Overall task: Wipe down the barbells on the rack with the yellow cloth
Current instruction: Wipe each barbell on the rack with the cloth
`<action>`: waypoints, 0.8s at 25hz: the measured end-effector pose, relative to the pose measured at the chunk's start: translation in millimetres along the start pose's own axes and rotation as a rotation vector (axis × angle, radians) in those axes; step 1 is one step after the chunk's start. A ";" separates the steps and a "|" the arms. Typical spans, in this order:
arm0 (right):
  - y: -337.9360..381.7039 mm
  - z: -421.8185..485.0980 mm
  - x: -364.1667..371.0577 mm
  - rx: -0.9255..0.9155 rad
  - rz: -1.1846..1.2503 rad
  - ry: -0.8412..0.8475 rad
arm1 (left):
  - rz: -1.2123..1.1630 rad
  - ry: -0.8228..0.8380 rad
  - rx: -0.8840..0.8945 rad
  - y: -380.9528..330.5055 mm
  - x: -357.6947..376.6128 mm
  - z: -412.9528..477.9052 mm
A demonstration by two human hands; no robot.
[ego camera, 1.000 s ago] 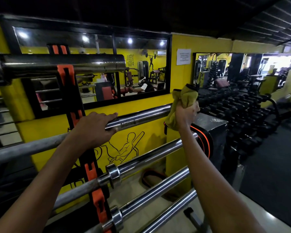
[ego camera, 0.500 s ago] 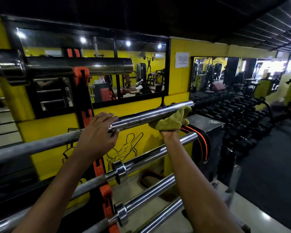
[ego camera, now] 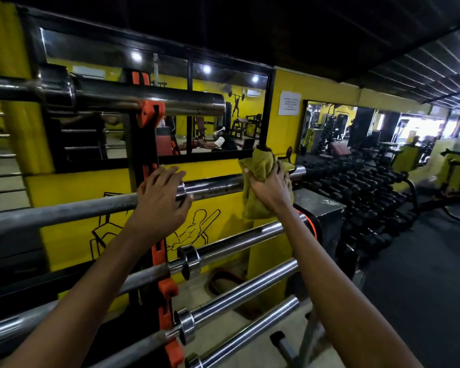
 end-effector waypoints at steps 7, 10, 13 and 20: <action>33.4 -23.0 -0.4 -0.121 -0.085 -0.052 | 0.086 0.109 0.064 20.4 -11.8 -29.5; 51.9 -40.0 12.5 -0.294 -0.057 -0.090 | 0.101 0.105 0.053 21.0 -8.1 -30.2; 40.9 -22.2 -2.5 -0.087 0.068 -0.196 | 0.125 0.105 0.056 23.3 -7.9 -34.2; 83.0 -53.6 18.8 -0.469 -0.109 -0.159 | 0.104 0.040 0.051 23.7 -5.4 -40.2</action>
Point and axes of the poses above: each hand's wrist, its own z-axis towards the middle knuckle, its own x-axis out of the palm, y = z × x, the point moved 7 cm from there along z, towards the middle knuckle, and after that the axes turned 11 degrees about x, right-handed, at the moved point
